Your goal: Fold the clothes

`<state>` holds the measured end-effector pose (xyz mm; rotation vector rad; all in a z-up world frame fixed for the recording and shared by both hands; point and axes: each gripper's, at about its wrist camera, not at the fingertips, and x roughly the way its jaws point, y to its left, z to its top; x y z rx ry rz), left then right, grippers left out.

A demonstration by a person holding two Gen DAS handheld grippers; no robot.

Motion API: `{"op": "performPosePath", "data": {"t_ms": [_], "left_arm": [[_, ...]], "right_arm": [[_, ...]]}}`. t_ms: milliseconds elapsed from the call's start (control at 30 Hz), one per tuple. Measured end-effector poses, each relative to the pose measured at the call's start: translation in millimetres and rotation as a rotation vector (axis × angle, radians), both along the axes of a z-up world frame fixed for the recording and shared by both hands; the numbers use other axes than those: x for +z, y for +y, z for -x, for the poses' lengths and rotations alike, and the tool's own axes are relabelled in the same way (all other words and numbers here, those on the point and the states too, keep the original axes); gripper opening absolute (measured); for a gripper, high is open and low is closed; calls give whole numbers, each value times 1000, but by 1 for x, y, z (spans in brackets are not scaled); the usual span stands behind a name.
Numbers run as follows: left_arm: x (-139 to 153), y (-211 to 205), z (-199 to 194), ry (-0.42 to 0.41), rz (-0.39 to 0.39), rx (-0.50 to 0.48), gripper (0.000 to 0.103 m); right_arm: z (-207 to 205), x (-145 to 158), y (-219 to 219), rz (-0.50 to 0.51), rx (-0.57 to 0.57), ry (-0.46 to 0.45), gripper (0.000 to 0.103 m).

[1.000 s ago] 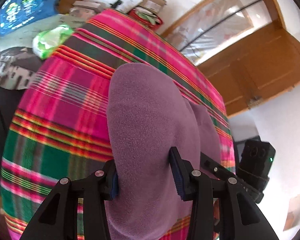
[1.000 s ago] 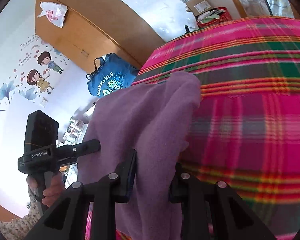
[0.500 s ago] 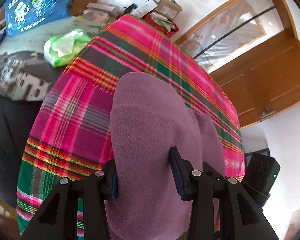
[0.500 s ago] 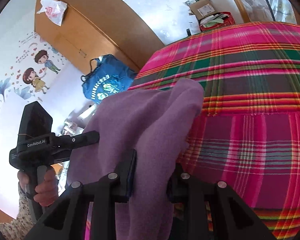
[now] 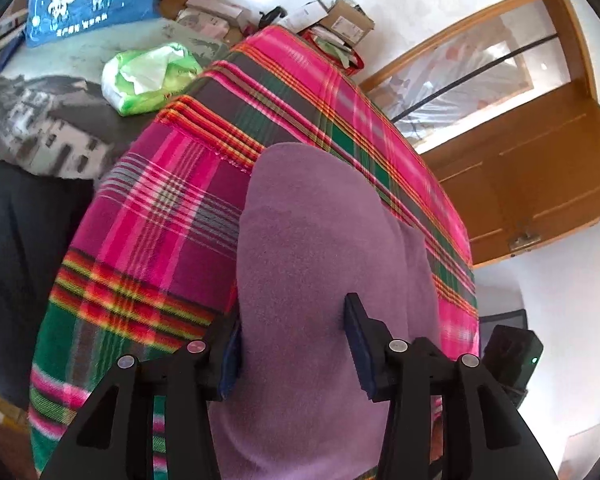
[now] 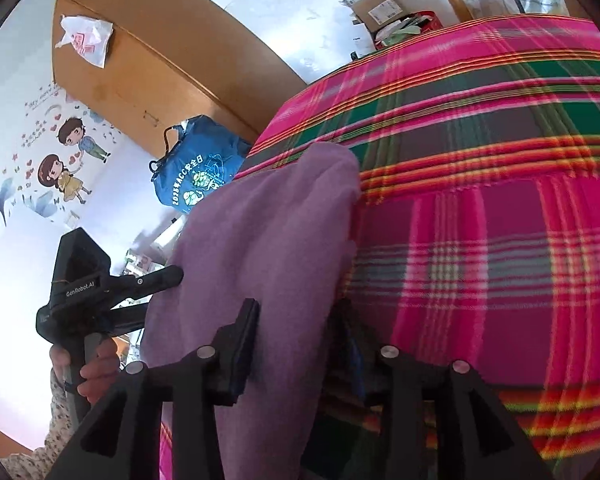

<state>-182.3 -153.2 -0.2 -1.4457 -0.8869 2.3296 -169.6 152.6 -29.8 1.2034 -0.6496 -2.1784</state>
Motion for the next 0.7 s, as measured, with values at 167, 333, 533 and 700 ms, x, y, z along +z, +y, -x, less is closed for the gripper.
{"op": "performPosePath", "data": {"t_ms": [167, 333, 533, 700], "left_arm": [[4, -4, -19, 6, 36, 32, 49], [8, -4, -51, 4, 70, 56, 49], [6, 3, -78, -2, 151, 59, 49], [2, 6, -86, -5, 184, 50, 49]], "right_arm": [[-13, 10, 10, -30, -24, 9, 41], [-42, 38, 4, -180, -71, 131, 36], [-81, 62, -18, -302, -14, 312, 31], [-91, 50, -28, -365, 28, 292, 20]]}}
